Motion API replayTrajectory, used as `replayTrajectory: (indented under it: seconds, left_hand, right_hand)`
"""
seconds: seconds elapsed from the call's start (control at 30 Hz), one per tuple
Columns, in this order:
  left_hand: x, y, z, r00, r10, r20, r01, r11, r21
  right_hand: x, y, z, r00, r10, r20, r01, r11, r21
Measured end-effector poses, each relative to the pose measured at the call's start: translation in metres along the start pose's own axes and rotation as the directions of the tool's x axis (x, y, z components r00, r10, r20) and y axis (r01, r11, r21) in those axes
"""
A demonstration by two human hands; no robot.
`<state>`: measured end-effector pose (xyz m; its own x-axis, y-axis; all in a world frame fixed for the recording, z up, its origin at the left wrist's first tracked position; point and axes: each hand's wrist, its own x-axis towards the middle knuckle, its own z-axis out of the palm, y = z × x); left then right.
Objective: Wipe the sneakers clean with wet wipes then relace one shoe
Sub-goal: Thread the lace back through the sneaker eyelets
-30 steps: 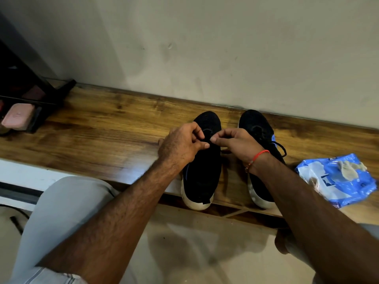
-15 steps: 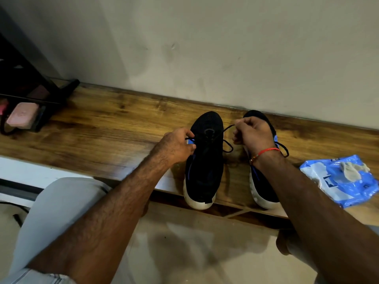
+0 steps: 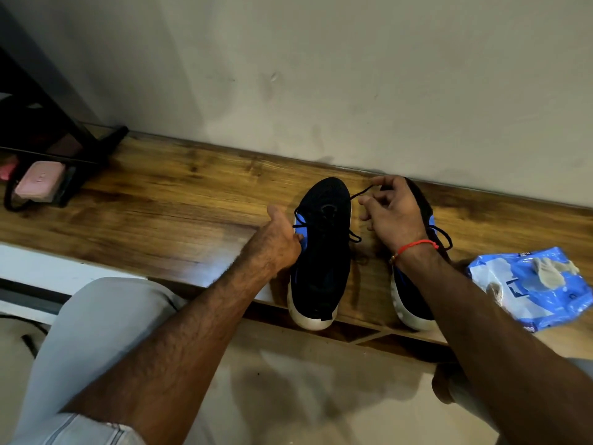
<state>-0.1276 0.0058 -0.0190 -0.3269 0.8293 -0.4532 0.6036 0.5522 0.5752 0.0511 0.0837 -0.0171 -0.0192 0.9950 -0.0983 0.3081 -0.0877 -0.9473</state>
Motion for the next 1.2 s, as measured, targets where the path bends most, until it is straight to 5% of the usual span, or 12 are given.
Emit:
replayTrajectory:
  seconds: [0.5,0.7,0.77,0.9,1.0,1.2]
  left_hand:
    - [0.011,-0.006,0.008,0.983,0.185,0.002,-0.185,0.982,0.03]
    - [0.014,0.002,0.013,0.954,0.298,-0.03,-0.299,0.953,-0.046]
    - [0.012,0.008,0.015,0.963,0.259,-0.072,-0.268,0.937,-0.225]
    - [0.009,0.022,0.002,0.999,-0.016,-0.028,-0.007,0.741,-0.671]
    - [0.007,0.025,-0.006,0.998,-0.016,0.061,0.057,0.633,-0.772]
    - [0.004,0.029,-0.007,0.997,0.077,-0.003,-0.031,0.364,-0.931]
  right_hand:
    - [-0.021,-0.002,-0.007,0.972,-0.105,0.212,0.159,0.953,-0.258]
    - [-0.031,-0.002,-0.01,0.958,-0.096,0.271,0.181,0.934,-0.307]
    - [-0.034,-0.002,-0.01,0.953,-0.094,0.287,0.183,0.935,-0.304]
    - [-0.035,-0.004,-0.01,0.956,-0.084,0.283,0.165,0.947,-0.275]
    - [-0.037,-0.006,-0.011,0.955,-0.092,0.28,0.167,0.952,-0.256]
    - [-0.037,-0.002,-0.007,0.975,-0.152,0.165,0.191,0.948,-0.253]
